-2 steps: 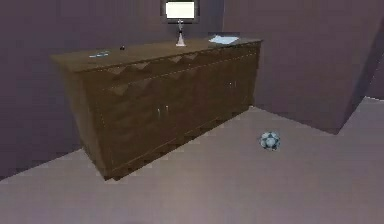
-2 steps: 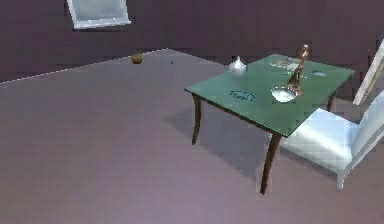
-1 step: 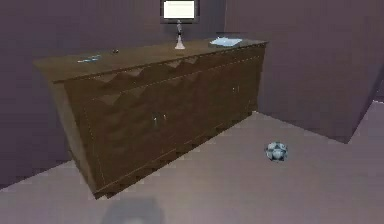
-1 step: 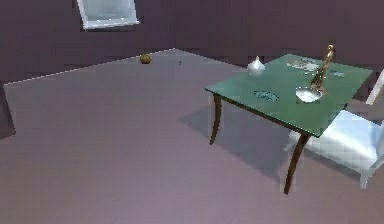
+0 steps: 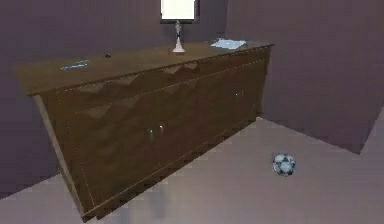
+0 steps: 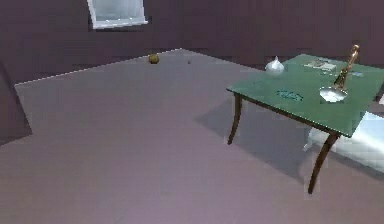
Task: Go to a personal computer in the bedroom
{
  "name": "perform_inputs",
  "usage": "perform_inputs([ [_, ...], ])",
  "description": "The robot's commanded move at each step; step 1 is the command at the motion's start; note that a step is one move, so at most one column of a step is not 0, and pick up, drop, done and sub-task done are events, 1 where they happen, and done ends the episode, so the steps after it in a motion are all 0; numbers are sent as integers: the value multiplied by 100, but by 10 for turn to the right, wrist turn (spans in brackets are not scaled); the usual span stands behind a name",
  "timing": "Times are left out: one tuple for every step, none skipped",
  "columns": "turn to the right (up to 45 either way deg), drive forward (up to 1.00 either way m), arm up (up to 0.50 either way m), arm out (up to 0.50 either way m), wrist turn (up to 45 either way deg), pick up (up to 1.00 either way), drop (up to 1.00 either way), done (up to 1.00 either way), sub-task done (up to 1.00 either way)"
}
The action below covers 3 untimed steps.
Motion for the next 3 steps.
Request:
perform_inputs([
  [150,0,0,0,0,0,0,0,0],
  [0,100,0,0,0,0,0,0,0],
  [60,0,0,0,0,0,0,0,0],
])
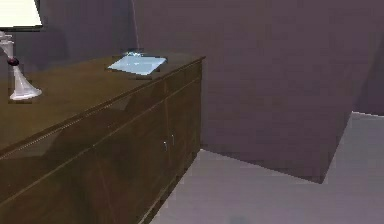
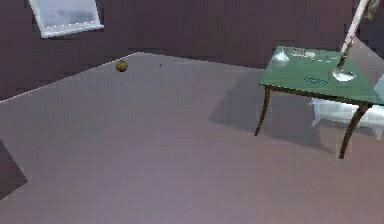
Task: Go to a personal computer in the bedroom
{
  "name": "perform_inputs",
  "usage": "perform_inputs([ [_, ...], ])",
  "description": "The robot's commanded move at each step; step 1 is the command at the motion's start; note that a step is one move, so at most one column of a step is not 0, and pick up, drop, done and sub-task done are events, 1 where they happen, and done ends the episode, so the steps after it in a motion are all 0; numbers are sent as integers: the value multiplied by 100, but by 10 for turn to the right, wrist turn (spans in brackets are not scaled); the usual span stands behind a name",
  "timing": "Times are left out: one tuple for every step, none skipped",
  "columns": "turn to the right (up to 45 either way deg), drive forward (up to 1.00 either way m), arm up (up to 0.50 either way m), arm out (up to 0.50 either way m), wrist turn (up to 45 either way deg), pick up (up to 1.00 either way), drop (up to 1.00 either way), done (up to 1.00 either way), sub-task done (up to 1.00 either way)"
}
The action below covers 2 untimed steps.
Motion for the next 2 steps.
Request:
perform_inputs([
  [30,0,0,0,0,0,0,0,0],
  [0,15,0,0,0,0,0,0,0],
])
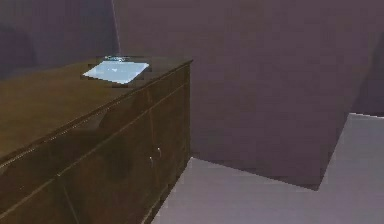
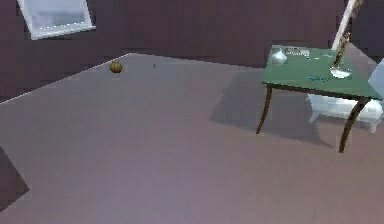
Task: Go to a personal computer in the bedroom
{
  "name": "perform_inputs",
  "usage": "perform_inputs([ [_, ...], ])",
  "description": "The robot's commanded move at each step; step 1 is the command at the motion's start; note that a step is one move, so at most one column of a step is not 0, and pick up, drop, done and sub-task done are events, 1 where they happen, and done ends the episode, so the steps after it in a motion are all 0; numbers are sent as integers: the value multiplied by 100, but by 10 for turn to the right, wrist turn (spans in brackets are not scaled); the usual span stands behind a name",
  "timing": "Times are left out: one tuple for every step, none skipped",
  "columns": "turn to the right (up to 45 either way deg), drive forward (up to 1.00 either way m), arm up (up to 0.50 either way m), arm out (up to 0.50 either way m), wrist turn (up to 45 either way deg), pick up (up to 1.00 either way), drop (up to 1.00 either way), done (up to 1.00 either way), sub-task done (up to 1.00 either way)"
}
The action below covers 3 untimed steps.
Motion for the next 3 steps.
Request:
perform_inputs([
  [-180,0,0,0,0,0,0,0,0],
  [0,100,0,0,0,0,0,0,0],
  [0,0,0,0,0,0,0,100,0],
])
